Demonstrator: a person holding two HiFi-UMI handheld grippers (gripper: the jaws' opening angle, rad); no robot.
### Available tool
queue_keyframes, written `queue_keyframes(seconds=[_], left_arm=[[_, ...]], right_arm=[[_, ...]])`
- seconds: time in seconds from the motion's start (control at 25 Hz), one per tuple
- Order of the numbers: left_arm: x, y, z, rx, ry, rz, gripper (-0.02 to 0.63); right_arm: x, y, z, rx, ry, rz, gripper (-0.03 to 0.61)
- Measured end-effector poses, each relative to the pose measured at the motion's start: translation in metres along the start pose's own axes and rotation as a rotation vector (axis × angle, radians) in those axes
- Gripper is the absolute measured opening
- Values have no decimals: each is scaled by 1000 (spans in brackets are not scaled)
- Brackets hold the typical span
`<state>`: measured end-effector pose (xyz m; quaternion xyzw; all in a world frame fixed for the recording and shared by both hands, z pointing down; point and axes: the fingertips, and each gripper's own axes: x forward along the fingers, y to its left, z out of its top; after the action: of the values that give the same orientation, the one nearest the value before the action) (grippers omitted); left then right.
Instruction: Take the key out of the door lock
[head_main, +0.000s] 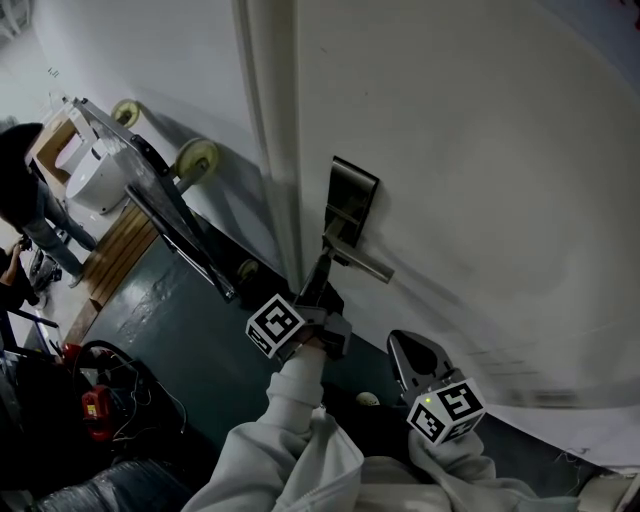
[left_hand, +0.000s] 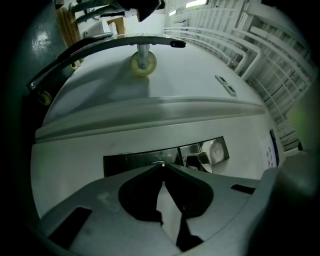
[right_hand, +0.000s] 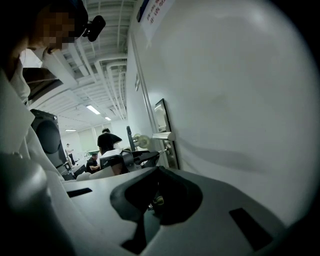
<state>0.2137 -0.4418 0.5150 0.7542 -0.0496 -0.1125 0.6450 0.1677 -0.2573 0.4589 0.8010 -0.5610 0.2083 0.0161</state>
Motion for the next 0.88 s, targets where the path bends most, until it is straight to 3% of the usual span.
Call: queue_keyframes(seconds=[0.56,0.88], left_arm=[[-44,7,0,5,-50,24,26],[-63,-5,4,56,-83,26,26]], right_arm=[[5,16,-4,-8,-2,84,52],[3,25,-2,-12,-12,141,52]])
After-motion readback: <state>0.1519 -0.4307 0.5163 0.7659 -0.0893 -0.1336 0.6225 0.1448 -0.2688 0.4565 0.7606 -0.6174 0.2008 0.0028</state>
